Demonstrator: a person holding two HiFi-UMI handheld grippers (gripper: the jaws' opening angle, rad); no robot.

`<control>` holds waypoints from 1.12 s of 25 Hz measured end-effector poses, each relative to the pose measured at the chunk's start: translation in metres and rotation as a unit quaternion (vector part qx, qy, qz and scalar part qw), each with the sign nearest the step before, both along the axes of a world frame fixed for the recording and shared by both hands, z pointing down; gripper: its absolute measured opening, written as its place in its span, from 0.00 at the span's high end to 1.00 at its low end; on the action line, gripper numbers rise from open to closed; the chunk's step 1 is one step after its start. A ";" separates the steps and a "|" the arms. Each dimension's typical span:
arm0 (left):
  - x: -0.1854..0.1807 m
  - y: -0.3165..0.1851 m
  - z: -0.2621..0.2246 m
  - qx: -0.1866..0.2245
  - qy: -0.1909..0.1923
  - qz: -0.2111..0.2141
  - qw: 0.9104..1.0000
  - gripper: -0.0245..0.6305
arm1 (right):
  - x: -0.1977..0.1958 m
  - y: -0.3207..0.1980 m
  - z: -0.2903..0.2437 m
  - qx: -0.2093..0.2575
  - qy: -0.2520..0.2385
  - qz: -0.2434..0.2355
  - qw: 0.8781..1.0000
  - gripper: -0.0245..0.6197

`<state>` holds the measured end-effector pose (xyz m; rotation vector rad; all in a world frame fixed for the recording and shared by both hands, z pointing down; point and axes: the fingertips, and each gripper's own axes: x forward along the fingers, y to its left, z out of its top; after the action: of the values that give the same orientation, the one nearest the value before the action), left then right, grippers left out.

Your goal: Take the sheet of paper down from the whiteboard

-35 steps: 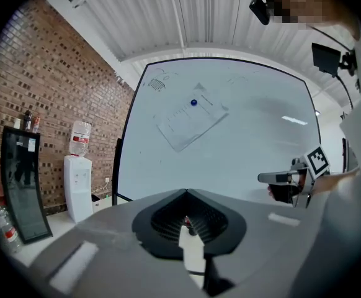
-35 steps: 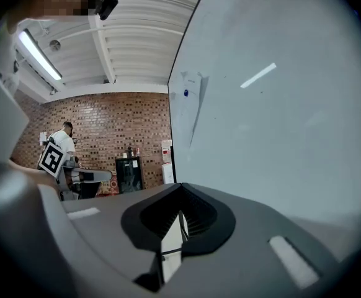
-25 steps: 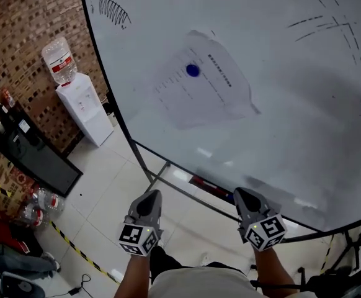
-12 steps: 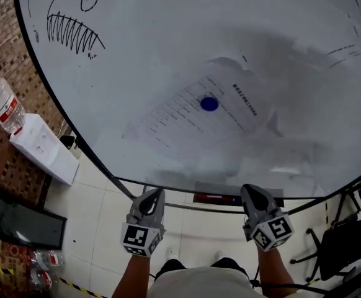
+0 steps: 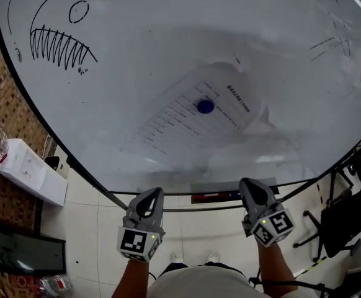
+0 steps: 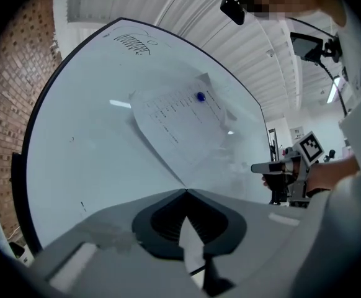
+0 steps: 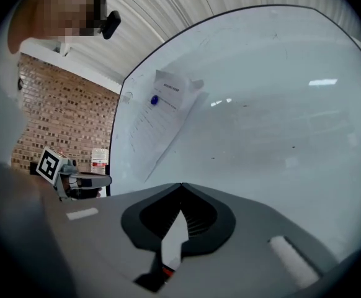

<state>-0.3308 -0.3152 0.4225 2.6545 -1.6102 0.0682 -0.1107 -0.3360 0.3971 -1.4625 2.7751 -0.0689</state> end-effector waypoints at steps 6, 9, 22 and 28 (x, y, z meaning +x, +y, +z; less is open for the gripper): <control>0.014 -0.002 -0.025 0.060 -0.011 0.002 0.998 0.96 | 0.013 0.002 -0.016 0.011 -0.009 0.009 1.000 0.95; 0.020 -0.007 -0.054 0.091 -0.026 0.000 0.996 0.96 | 0.010 0.000 -0.027 0.024 -0.008 -0.005 1.000 0.95; 0.076 -0.032 -0.199 0.228 -0.216 -0.020 0.949 0.96 | -0.007 -0.006 -0.125 0.113 -0.036 -0.070 0.991 0.95; 0.085 -0.045 -0.226 0.243 -0.264 -0.050 0.932 0.96 | -0.008 -0.008 -0.137 0.120 -0.043 -0.084 0.988 0.95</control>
<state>-0.2457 -0.3604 0.1970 3.0999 -2.1587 0.4790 -0.1192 -0.3436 0.2603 -1.1415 2.7172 0.1923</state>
